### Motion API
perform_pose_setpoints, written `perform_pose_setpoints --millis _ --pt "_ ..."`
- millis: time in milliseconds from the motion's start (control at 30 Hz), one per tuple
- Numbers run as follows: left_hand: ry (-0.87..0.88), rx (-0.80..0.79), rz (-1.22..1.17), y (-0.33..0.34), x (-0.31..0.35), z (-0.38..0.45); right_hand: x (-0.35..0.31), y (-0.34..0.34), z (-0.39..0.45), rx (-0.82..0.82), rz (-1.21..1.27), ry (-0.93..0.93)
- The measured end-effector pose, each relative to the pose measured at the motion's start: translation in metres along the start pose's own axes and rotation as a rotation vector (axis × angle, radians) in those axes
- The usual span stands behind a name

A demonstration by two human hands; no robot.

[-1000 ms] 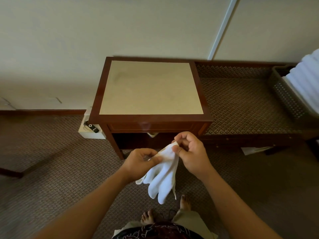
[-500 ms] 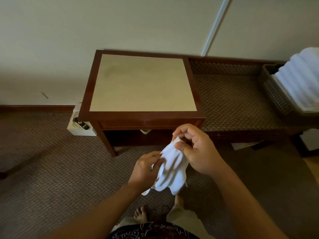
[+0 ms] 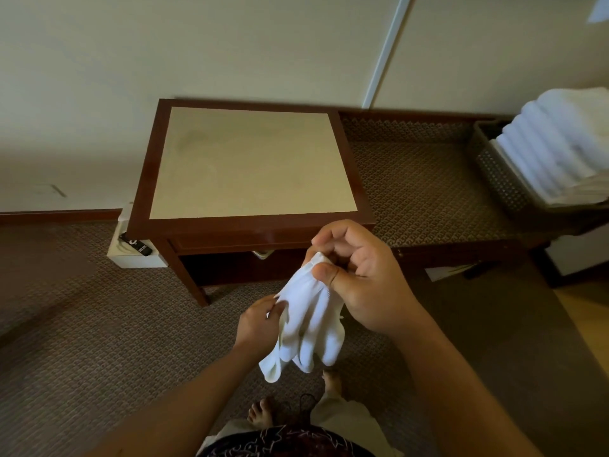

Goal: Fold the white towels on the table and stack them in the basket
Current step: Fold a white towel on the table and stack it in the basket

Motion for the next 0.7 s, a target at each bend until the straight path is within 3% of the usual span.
perform_pose_setpoints --millis 100,233,400,467,600,700 --pt "-0.032 -0.004 0.026 -0.012 -0.011 0.007 -0.005 -0.005 0.0 0.008 0.064 -0.032" --pt "-0.047 0.124 0.049 -0.04 -0.02 0.011 -0.009 -0.012 0.0 0.025 0.167 -0.05" --pt "-0.14 0.011 0.15 -0.06 -0.044 0.021 -0.013 -0.021 0.001 0.059 0.226 -0.063" --pt "-0.113 0.13 0.187 -0.078 -0.038 0.023 -0.009 -0.029 0.003 0.123 0.131 -0.073" --pt "-0.029 0.477 0.167 -0.142 -0.021 0.023 0.029 -0.067 0.009 0.365 -0.294 -0.053" --pt "0.114 0.494 0.227 -0.18 0.005 0.027 0.075 -0.09 0.011 0.338 -0.595 -0.006"
Point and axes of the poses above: each hand's wrist, its own z-axis towards the middle knuckle, its own y-axis out of the palm, x = y × z, the point moved 5 cm from there along z, towards the middle knuckle, and after that the axes turned 1 degree about -z, right-handed, at the moved point
